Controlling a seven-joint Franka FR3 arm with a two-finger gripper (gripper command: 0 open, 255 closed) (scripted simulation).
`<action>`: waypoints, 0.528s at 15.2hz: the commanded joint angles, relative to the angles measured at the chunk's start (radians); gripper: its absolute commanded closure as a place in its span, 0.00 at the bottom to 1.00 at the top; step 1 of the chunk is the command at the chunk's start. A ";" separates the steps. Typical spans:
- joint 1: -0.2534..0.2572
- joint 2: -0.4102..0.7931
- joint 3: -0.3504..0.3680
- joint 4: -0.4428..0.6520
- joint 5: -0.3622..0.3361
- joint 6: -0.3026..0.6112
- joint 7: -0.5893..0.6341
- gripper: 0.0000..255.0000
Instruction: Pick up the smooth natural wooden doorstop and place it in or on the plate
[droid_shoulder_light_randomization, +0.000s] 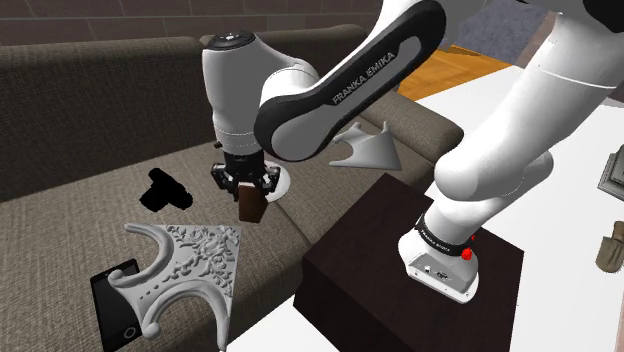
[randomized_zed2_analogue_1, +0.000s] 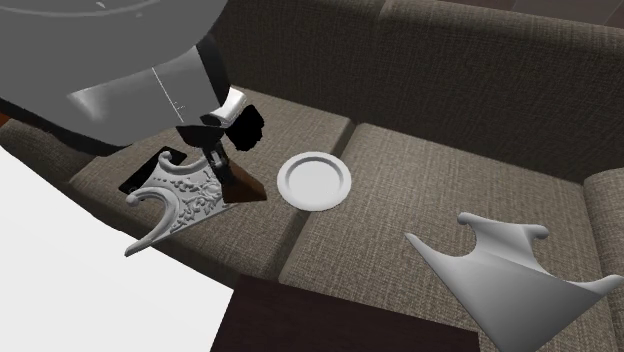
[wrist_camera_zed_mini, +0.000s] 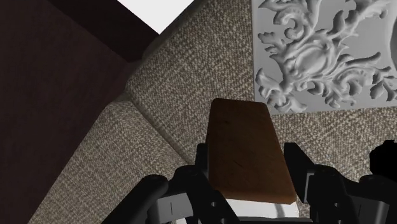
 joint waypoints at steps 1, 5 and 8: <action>-0.026 0.017 -0.027 0.013 -0.023 -0.004 -0.039 1.00; -0.070 0.066 -0.080 0.055 -0.082 -0.022 -0.098 1.00; -0.093 0.115 -0.122 0.099 -0.135 -0.041 -0.134 1.00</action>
